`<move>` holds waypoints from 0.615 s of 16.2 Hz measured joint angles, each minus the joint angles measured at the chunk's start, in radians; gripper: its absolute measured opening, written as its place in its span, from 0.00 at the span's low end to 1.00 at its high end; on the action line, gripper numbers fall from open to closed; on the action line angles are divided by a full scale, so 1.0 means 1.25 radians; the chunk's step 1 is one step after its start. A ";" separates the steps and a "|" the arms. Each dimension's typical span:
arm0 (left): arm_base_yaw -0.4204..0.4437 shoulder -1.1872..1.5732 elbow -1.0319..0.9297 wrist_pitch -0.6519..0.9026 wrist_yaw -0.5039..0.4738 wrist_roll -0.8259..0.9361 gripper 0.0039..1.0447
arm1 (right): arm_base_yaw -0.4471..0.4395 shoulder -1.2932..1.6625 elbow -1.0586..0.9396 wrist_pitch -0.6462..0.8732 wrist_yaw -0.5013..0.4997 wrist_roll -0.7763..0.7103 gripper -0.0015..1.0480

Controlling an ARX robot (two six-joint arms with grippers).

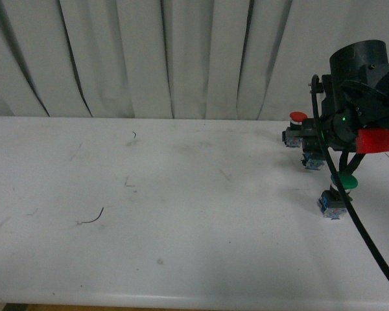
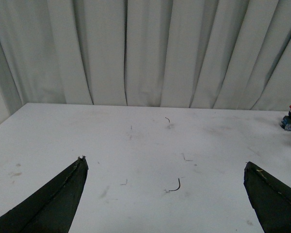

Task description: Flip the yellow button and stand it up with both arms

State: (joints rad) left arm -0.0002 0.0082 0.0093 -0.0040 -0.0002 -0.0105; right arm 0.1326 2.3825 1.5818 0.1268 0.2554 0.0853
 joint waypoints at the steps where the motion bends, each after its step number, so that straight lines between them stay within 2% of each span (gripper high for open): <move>1: 0.000 0.000 0.000 0.000 0.000 0.000 0.94 | 0.004 0.003 0.001 0.000 -0.002 0.000 0.34; 10: 0.000 0.000 0.000 0.000 0.000 0.000 0.94 | 0.014 0.019 0.005 -0.011 0.010 -0.023 0.34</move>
State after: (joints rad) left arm -0.0002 0.0082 0.0093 -0.0036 -0.0002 -0.0105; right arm 0.1505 2.4062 1.5887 0.1127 0.2680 0.0566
